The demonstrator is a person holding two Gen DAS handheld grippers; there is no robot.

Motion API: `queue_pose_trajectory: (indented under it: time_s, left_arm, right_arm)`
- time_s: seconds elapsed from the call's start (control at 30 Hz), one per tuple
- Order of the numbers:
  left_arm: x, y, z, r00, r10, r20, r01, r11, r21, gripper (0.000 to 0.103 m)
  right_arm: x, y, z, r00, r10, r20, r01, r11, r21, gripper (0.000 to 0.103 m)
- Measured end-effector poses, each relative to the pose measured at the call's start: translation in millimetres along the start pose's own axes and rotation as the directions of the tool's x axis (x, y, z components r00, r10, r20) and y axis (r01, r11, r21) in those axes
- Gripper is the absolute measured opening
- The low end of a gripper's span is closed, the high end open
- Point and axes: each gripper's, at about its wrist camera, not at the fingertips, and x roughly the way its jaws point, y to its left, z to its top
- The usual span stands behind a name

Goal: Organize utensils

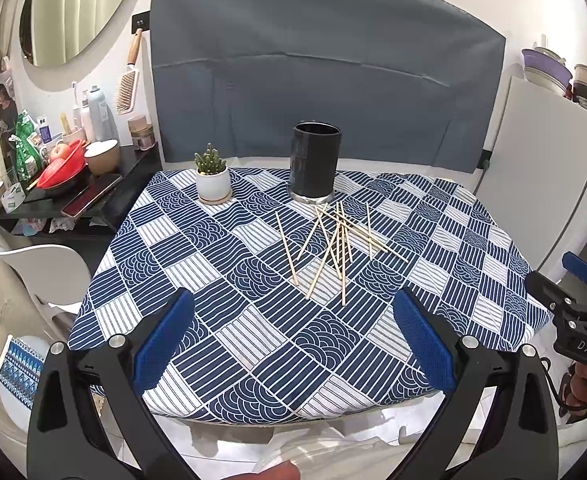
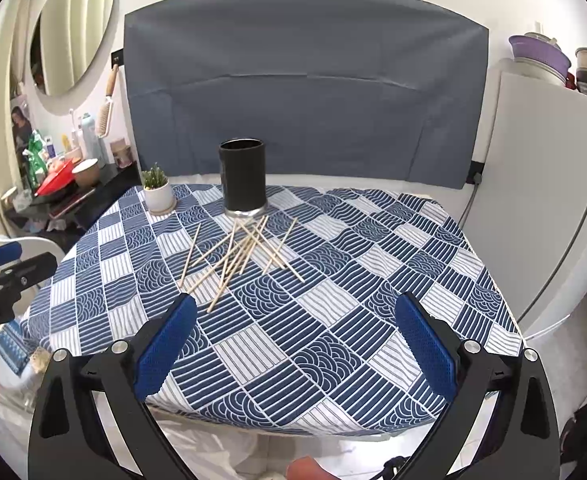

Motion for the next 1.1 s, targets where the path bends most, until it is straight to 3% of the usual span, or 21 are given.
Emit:
queue_pose_trajectory:
  time_s: [1.1]
  left_arm:
    - [1.9,-5.3,1.5,1.000,0.020,-0.001,-0.020,1.000,0.014,0.097]
  right_arm:
    - [5.9,4.5,4.8,1.000,0.009,0.015,-0.008,0.999,-0.038,0.095]
